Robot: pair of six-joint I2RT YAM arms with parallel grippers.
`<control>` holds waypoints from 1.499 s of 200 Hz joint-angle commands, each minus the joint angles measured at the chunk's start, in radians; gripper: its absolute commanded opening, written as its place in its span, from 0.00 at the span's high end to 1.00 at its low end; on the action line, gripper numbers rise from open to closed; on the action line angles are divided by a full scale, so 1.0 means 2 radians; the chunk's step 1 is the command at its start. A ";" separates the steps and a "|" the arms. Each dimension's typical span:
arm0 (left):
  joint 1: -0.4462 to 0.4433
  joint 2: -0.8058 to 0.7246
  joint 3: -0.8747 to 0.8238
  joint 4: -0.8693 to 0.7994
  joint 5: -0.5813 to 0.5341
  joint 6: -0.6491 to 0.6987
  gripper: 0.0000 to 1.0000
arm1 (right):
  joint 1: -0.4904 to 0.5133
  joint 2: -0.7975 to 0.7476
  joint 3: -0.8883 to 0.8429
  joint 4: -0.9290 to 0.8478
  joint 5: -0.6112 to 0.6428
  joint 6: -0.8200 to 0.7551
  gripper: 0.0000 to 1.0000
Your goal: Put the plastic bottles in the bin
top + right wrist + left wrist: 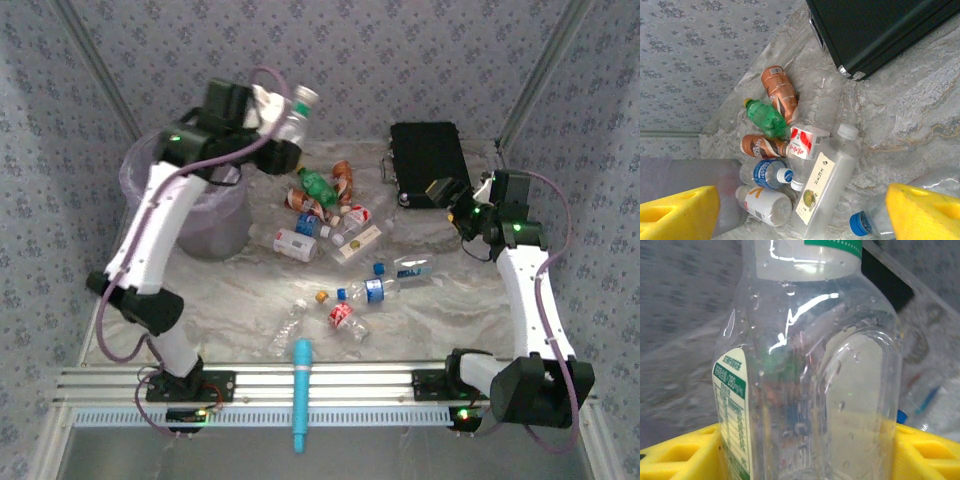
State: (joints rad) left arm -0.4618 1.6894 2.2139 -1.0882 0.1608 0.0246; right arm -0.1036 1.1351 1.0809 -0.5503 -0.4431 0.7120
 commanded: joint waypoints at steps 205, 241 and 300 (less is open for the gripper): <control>0.210 0.063 -0.085 -0.150 -0.097 -0.046 1.00 | -0.011 0.026 -0.057 0.016 0.033 -0.076 0.13; 0.202 0.077 -0.116 -0.132 -0.113 -0.047 1.00 | -0.013 0.032 -0.059 0.020 0.033 -0.081 0.13; 0.199 0.074 -0.184 -0.088 -0.102 -0.055 0.73 | -0.022 0.033 -0.072 0.021 0.029 -0.089 0.13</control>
State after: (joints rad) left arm -0.0601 1.8462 1.8797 -1.3014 -0.0425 -0.0673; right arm -0.1364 1.1988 0.9558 -0.5148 -0.3889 0.5579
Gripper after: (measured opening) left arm 0.671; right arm 0.875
